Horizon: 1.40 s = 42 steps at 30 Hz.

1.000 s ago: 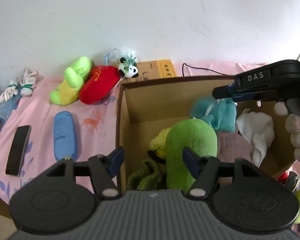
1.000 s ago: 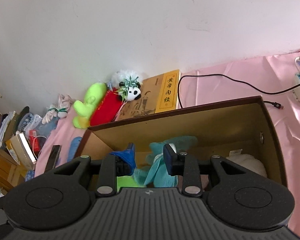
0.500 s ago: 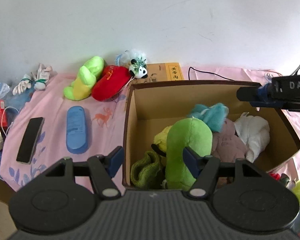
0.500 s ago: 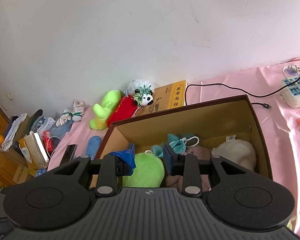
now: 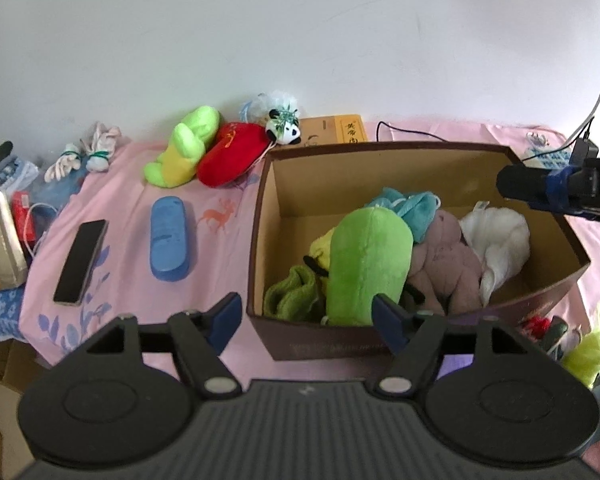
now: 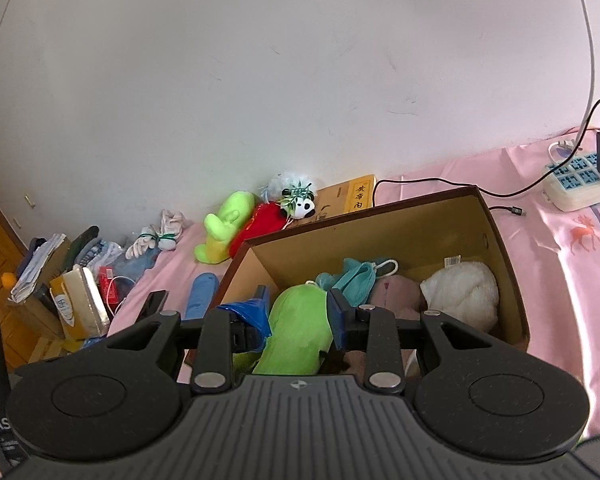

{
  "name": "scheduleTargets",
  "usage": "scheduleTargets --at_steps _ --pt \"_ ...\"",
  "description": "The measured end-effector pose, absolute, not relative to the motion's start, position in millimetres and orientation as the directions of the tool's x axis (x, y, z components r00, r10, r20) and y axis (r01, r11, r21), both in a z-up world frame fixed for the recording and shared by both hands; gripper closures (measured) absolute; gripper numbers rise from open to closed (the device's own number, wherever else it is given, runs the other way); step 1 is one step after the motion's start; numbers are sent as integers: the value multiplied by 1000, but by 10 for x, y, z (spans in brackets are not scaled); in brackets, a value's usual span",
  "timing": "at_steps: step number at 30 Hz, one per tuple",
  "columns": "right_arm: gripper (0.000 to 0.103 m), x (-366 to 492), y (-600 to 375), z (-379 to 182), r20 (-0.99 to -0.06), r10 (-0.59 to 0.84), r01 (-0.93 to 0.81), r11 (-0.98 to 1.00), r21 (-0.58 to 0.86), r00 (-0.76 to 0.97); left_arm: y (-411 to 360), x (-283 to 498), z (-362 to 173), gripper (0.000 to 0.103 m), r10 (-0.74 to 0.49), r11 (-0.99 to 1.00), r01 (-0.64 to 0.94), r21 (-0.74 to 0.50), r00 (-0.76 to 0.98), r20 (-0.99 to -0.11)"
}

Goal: Organize soft objects
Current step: 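Withdraw both tools from the box toward the items beside it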

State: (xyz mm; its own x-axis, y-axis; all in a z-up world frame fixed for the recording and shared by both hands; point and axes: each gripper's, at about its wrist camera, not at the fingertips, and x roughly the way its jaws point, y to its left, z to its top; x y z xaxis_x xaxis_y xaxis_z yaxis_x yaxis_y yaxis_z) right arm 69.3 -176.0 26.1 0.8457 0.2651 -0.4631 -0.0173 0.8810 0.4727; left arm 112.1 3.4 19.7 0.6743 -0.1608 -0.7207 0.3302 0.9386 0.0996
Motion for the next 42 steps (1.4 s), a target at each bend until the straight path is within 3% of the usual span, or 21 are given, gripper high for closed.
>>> scheduleTargets --at_steps 1,3,26,42 --pt "89 658 -1759 263 -459 262 -17 882 471 849 29 1090 194 23 -156 938 330 106 675 -721" --pt "89 588 -1763 257 -455 250 -8 882 471 855 24 1042 195 8 -152 937 330 112 678 -719" --pt "88 -198 -1831 55 -534 175 86 900 428 827 -173 637 44 9 -191 898 421 127 634 -749" --pt "87 -673 -2262 -136 -597 194 64 921 384 779 -368 339 -84 9 -262 858 510 66 543 -798"
